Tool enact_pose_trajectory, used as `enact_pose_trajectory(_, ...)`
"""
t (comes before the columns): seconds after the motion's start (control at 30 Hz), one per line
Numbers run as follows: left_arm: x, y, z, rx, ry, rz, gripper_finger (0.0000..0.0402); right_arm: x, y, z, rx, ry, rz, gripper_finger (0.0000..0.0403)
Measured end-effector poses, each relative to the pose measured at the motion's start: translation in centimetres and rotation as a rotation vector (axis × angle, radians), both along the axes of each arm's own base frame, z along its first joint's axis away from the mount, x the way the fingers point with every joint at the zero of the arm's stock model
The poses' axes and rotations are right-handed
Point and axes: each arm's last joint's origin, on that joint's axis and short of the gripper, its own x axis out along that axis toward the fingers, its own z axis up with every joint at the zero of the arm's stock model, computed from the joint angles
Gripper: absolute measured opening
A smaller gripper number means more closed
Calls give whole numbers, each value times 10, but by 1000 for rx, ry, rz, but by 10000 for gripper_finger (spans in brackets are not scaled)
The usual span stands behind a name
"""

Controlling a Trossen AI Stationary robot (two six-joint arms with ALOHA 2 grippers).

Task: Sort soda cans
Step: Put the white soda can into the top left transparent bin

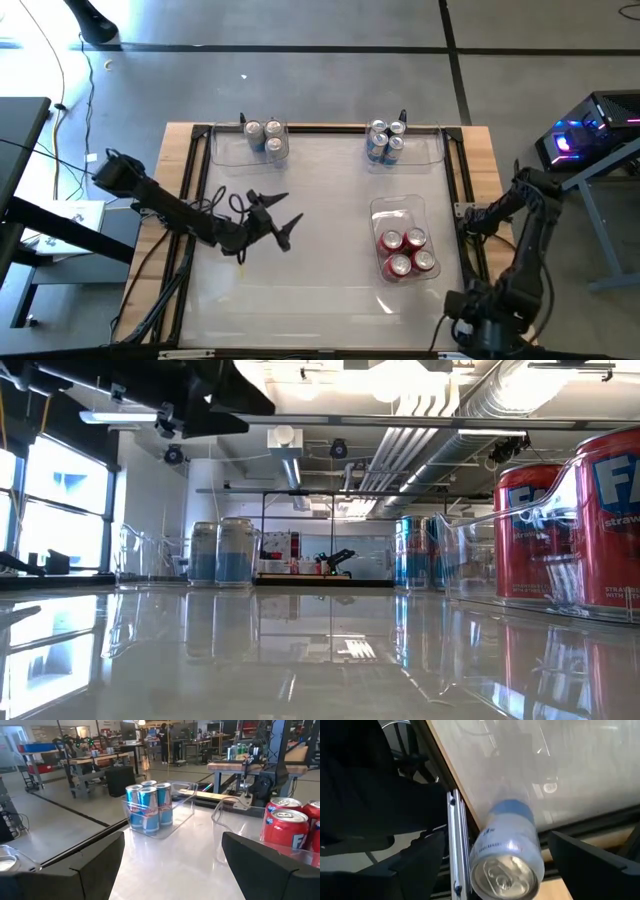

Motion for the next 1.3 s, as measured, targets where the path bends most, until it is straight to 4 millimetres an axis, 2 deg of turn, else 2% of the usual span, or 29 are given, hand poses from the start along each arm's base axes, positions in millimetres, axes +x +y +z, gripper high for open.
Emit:
enact_pose_trajectory(0.23,9,-4,-2,6,13,1,327,-16,14,-19,-88,45,57,350)
enact_pose_trajectory(0.5,9,-3,-2,-9,2,3,327,-14,27,-44,-132,163,166,348)
enact_pose_trajectory(0.73,9,-3,-2,-15,-3,4,327,2,26,-52,-117,209,195,285)
enact_pose_trajectory(0.87,9,-3,-2,-15,-3,4,328,26,18,-52,-82,204,210,284)
enact_pose_trajectory(1.0,9,-3,-2,-17,-5,4,328,65,6,-51,2,109,253,284)
enact_pose_trajectory(1.17,9,-7,0,-24,-15,12,328,116,-25,-50,43,-13,328,284)
enact_pose_trajectory(1.3,7,-22,9,-12,-18,33,328,155,-52,-44,14,-121,379,284)
